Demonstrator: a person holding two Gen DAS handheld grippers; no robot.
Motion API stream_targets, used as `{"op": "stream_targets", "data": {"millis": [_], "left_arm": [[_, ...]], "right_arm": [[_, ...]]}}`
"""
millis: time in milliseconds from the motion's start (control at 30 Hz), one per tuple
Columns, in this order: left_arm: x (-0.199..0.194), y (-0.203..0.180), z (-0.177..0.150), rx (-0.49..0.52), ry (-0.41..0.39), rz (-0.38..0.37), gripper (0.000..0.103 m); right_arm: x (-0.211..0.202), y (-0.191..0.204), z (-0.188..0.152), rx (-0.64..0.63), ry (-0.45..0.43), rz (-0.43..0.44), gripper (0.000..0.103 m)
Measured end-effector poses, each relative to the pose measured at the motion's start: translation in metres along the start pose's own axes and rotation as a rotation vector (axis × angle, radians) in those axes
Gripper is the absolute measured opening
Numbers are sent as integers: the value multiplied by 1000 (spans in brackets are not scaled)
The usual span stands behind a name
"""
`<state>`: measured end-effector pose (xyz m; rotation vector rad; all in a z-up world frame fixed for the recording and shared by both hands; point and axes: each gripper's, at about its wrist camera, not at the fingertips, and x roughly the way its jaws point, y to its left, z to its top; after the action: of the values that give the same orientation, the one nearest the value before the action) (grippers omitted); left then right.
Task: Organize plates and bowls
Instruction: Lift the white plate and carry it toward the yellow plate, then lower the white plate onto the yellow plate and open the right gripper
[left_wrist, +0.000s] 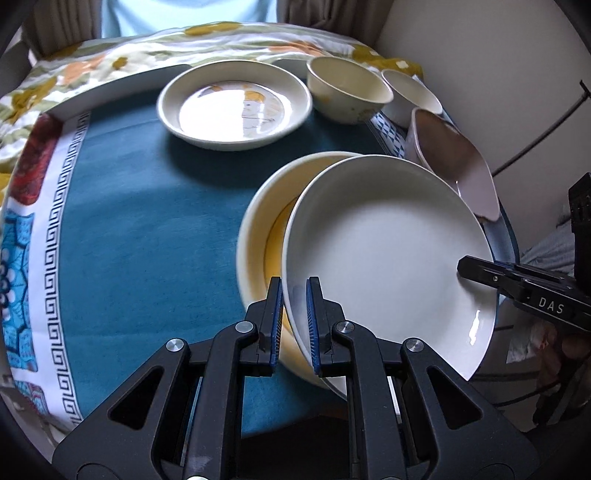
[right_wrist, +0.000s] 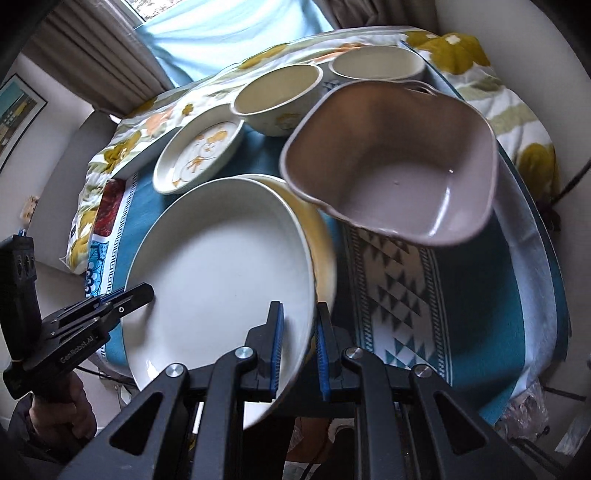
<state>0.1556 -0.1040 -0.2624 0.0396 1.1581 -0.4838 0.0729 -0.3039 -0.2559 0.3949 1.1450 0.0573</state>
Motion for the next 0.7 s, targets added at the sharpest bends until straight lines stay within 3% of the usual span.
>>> {"op": "stream_targets", "data": {"millis": [367,700], "left_arm": [[26,-2,12,50,49,22,12],[33,-11,16,150,60,113,12]], "right_arm": [[6,-14,-1,39,7,-9,15],[8,-15,2,39,8,-9,15]]}}
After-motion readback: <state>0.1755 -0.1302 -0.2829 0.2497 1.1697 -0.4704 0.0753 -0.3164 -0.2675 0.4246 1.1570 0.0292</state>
